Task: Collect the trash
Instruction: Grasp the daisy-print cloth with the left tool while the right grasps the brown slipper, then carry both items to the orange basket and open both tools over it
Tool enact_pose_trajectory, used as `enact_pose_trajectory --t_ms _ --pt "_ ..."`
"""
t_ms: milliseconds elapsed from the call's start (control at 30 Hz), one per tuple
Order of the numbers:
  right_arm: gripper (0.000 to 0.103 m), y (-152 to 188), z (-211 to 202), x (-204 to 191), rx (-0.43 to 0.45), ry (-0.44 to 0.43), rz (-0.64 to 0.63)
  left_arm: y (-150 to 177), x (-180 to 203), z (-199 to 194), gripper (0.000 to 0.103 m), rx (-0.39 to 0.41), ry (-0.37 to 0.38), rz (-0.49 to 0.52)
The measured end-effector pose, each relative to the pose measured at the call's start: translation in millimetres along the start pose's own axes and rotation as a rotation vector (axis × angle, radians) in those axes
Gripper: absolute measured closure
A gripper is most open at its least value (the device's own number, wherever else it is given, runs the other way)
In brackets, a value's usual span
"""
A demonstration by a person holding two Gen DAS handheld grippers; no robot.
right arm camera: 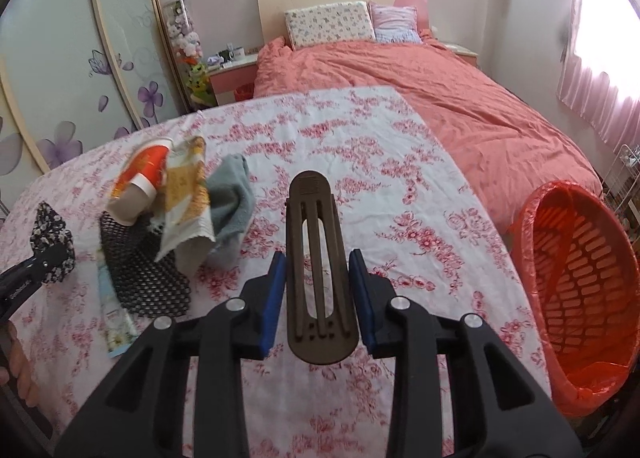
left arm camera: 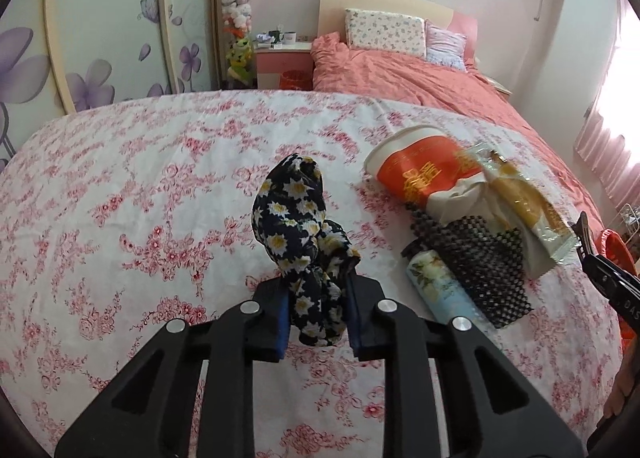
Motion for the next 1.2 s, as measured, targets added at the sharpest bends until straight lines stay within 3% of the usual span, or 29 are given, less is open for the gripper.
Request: enact_pose_trajectory --t_ms 467,900,1200 --pt "0.071 -12 -73 15 0.110 -0.053 0.026 -30 49 -49 0.082 0.095 0.060 0.077" --pt "0.071 -24 -139 59 0.245 -0.070 0.095 -47 146 -92 0.082 0.192 0.214 0.212" --pt "0.071 -30 -164 109 0.314 -0.015 0.150 -53 221 -104 0.082 0.217 0.321 0.308"
Point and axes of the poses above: each gripper's, at about its wrist camera, not at the fingertips, and z roughly the way its jaws point, x to its right, y to its underside, the point moved 9 cm from there along z, roughly the way its jaws point, and after that the axes turned 12 degrees about z, right-handed, at the moved point
